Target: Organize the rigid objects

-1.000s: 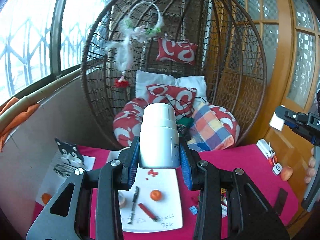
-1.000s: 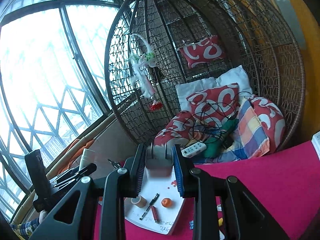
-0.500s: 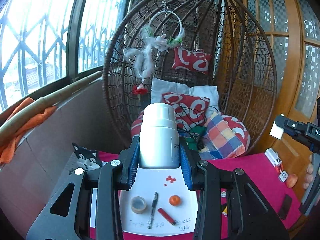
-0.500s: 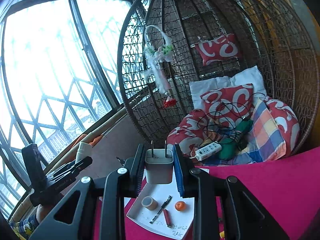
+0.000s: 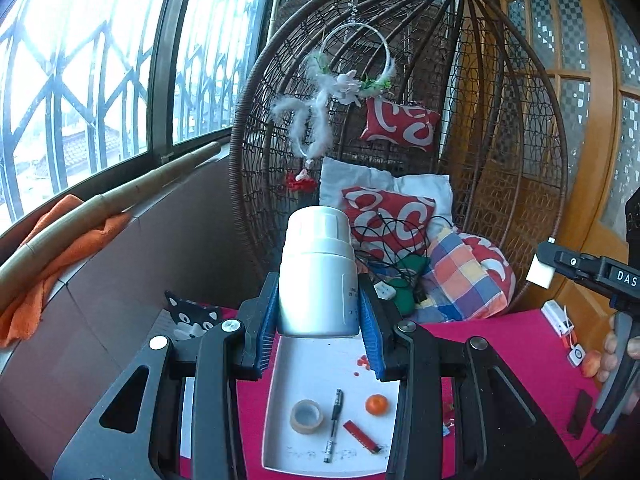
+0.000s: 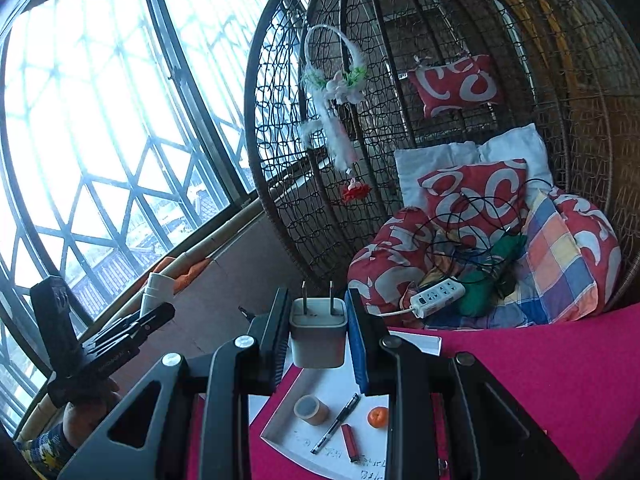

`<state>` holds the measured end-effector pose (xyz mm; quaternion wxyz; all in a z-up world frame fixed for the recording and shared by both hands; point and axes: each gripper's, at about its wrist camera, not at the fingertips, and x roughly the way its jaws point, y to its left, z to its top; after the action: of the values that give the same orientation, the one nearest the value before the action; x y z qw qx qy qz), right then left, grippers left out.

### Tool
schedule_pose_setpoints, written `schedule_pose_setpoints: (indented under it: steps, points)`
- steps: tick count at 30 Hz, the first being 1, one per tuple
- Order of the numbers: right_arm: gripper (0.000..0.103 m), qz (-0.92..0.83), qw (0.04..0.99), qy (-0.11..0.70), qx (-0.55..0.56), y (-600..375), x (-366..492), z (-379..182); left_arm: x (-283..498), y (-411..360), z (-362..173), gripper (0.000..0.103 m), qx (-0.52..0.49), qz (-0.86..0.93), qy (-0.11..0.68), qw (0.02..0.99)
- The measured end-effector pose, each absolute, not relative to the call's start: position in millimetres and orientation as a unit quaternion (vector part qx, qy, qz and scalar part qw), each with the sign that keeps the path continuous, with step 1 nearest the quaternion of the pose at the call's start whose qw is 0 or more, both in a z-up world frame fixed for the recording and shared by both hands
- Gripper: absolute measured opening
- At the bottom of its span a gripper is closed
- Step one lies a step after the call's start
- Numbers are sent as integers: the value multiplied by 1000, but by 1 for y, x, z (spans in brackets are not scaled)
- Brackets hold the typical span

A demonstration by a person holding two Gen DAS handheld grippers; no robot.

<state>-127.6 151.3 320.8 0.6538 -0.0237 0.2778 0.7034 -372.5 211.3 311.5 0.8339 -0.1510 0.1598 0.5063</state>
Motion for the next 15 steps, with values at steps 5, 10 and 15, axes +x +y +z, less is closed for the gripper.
schedule_pose_setpoints:
  steps: [5,10,15]
  points:
    - [26,699,654,285,-37,171,-135,315,-373,228,306,36,-155,499,169,836]
    - [26,693,654,298,-56,195,-141,303,-361,260,284,37,-175,478,204,836]
    - [26,677,652,331,-84,226,-140,276,-341,305,245,37,-224,453,263,822]
